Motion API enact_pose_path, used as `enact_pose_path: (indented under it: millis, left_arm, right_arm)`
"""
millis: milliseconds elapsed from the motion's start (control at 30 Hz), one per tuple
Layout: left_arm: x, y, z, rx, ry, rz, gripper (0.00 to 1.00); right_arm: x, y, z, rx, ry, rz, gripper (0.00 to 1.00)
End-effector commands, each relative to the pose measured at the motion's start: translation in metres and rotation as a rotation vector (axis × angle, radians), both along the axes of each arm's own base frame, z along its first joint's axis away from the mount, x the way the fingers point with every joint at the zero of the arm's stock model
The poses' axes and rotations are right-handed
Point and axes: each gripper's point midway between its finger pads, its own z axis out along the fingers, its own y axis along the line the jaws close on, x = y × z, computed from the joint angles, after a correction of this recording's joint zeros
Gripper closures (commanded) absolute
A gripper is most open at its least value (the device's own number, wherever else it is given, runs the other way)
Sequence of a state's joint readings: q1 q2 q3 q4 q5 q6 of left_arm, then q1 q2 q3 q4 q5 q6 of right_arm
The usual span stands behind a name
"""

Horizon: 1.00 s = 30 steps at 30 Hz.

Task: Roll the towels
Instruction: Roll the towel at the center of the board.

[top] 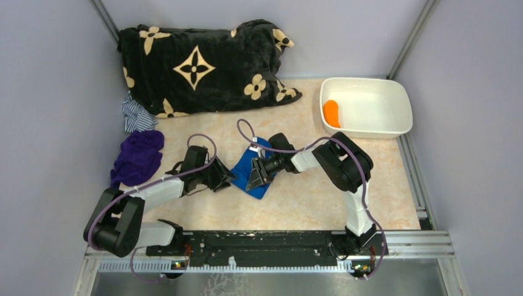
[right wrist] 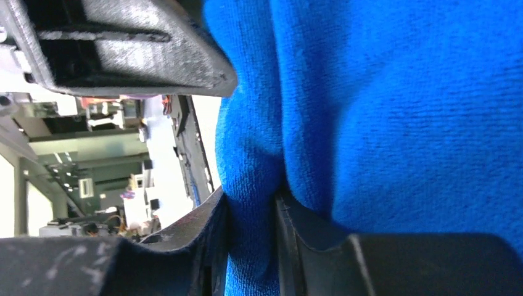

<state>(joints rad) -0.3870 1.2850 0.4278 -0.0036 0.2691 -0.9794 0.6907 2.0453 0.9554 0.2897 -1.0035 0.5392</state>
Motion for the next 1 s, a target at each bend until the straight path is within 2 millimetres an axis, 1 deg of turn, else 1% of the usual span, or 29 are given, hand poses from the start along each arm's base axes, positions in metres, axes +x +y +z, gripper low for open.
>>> enact_pose_path:
  millis: [0,67,133,333,367,433,500,567,667,733,833,900,967]
  left_arm:
    - [0.004,0.003,-0.006,0.031,-0.002,-0.003,0.47]
    - [0.001,0.006,-0.010,0.045,0.007,0.001,0.48]
    - [0.000,0.008,-0.013,0.057,0.013,0.002,0.49]
    - [-0.001,0.008,-0.016,0.067,0.026,-0.002,0.49]
    - [-0.001,0.008,-0.016,0.067,0.027,-0.003,0.49]
    - [0.000,0.007,-0.017,0.068,0.030,-0.006,0.49]
    - [0.000,0.007,-0.017,0.068,0.032,-0.007,0.49]
    - [-0.001,0.007,-0.018,0.068,0.034,-0.008,0.49]
    - [-0.001,0.008,-0.019,0.073,0.034,-0.009,0.49]
    - [-0.001,0.008,-0.019,0.073,0.037,-0.008,0.48]
    - [-0.001,0.008,-0.020,0.076,0.039,-0.010,0.48]
    - [-0.001,0.007,-0.021,0.076,0.041,-0.012,0.48]
    - [-0.001,0.008,-0.022,0.077,0.042,-0.012,0.48]
  right_arm:
    - [0.004,-0.018,-0.002,-0.128,-0.117,-0.028,0.64]
    - [0.010,-0.022,0.005,-0.190,-0.207,-0.028,0.58]
    - [0.014,-0.027,0.015,-0.249,-0.305,-0.032,0.54]
    - [0.030,-0.043,0.042,-0.427,-0.602,-0.073,0.50]
    - [0.030,-0.042,0.056,-0.435,-0.674,-0.083,0.50]
    - [0.032,-0.042,0.070,-0.464,-0.792,-0.091,0.49]
    - [0.027,-0.037,0.080,-0.469,-0.887,-0.076,0.49]
    - [0.021,-0.029,0.085,-0.472,-0.968,-0.049,0.48]
    - [0.014,-0.019,0.083,-0.506,-1.059,-0.020,0.47]
    - [0.010,-0.014,0.074,-0.533,-1.101,0.003,0.46]
    - [0.009,-0.012,0.057,-0.593,-1.149,0.029,0.46]
    - [0.008,-0.014,0.037,-0.647,-1.161,0.064,0.46]
    - [0.006,-0.015,0.025,-0.677,-1.176,0.094,0.46]
